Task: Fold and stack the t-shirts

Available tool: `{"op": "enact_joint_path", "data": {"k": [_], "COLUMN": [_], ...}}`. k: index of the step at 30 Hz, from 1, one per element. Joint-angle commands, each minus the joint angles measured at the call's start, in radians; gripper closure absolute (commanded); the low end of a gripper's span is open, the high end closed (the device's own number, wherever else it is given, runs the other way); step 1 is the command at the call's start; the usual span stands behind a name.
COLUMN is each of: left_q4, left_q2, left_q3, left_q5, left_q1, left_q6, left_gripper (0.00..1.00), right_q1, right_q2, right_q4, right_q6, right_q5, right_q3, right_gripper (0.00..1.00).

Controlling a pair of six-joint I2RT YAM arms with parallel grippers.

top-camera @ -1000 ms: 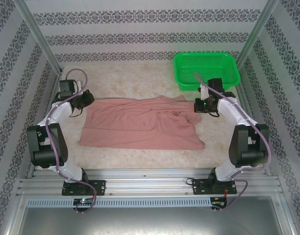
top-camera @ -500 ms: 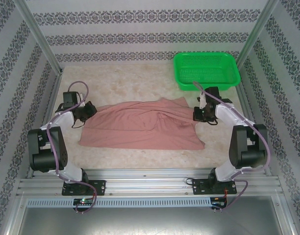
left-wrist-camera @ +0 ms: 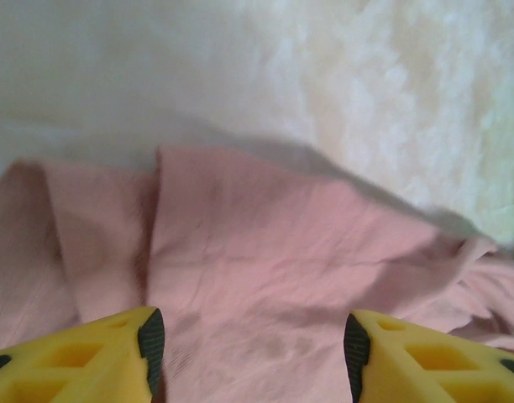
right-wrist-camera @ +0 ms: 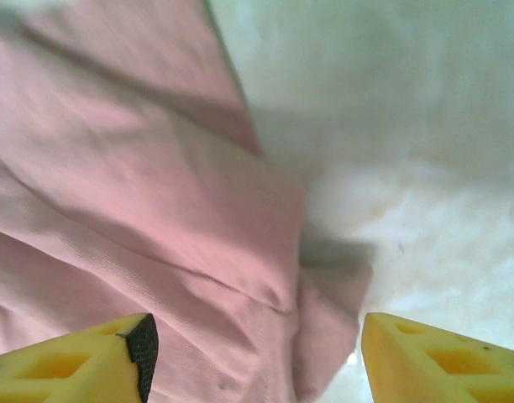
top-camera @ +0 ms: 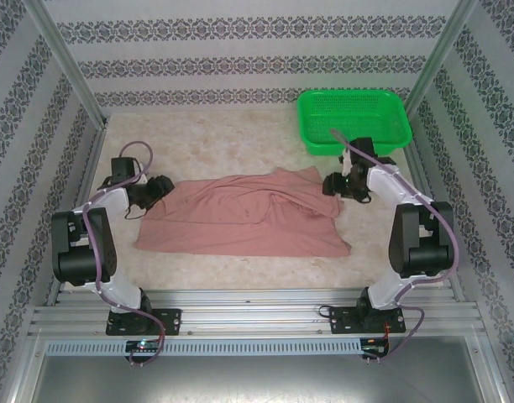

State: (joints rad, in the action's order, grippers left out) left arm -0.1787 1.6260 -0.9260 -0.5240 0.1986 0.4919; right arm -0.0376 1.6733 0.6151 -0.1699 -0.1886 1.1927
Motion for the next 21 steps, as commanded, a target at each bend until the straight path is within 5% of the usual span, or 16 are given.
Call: {"op": "enact_joint_path", "data": {"k": [1,21], "left_q4": [-0.006,-0.106], "left_q2": [-0.011,-0.067], "left_q3": [-0.101,-0.142], "left_q5": [-0.009,0.001], "left_q1": [0.004,0.004], "left_q6": [-0.011,-0.068], "left_gripper": [0.39,0.38], "right_q1": [-0.016,-0.072], "right_q2": [0.081,0.577], "right_q4": [0.029,0.116], "right_q6": [0.048,0.078], "right_q5": [-0.051,0.015], "right_q3": [0.153,0.627], "right_gripper": [0.34,0.44]}}
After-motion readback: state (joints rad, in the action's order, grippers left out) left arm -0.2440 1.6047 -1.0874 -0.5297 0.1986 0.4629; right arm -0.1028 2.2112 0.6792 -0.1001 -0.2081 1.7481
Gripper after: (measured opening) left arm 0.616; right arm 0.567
